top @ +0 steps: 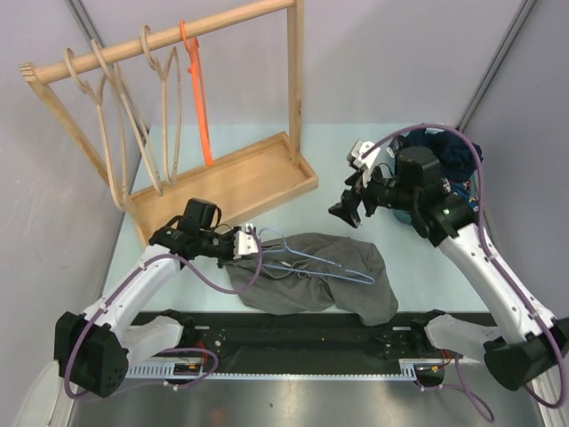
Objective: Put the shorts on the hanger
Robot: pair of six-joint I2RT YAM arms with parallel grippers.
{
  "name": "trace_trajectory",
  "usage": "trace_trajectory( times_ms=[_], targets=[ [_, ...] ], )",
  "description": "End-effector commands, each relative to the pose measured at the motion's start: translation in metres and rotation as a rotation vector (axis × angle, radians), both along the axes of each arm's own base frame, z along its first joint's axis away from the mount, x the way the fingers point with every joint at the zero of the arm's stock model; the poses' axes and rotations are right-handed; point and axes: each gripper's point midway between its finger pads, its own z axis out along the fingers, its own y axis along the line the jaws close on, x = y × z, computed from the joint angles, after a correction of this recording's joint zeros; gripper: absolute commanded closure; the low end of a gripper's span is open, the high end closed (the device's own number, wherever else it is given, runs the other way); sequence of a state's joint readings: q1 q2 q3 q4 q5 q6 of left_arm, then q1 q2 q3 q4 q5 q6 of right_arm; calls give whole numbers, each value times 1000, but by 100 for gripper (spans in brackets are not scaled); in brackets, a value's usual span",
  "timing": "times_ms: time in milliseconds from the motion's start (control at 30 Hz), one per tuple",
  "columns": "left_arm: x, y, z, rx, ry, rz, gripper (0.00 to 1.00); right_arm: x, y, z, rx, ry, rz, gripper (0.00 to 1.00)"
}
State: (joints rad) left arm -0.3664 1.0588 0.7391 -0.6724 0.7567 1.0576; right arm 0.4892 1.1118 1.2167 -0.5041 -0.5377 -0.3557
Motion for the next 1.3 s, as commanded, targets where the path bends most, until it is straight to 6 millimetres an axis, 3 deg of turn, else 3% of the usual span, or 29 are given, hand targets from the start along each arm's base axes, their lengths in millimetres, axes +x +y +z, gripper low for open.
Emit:
trace_trajectory(
  times_ms=[0,67,200,267,333,467,533,667,700,800,1000,1100,1200,1267],
  targets=[
    [-3,-5,17,-8,-76,-53,100,13,-17,-76,-109,335,-103,13],
    [-3,-5,17,2,-59,-49,100,14,-19,-80,-107,355,-76,16],
    [3,-6,18,7,5,12,100,6,-14,-64,-58,292,43,18],
    [5,-7,17,4,17,28,100,4,-17,-77,-120,270,79,22],
    [6,-6,14,6,21,38,100,15,-23,-101,-184,304,51,27],
    [7,-3,7,28,28,53,100,30,-25,-124,-213,338,42,31],
    [9,0,5,43,42,73,100,28,-21,-114,-154,340,78,29],
    [13,1,2,53,73,111,100,16,-16,-72,-37,240,161,20],
    [14,1,1,52,85,119,100,7,-14,-54,-5,193,195,19],
    [18,0,0,50,98,139,100,-13,-6,-32,25,123,268,18],
    [26,-8,9,12,110,151,100,-60,40,-41,-40,103,448,21],
    [23,-15,19,-36,110,120,100,-54,55,-53,-64,111,451,24],
    [23,-21,27,-79,103,105,100,-34,67,-61,-56,116,415,27],
    [26,-24,31,-97,97,103,100,-26,73,-63,-47,106,414,37]
  ],
)
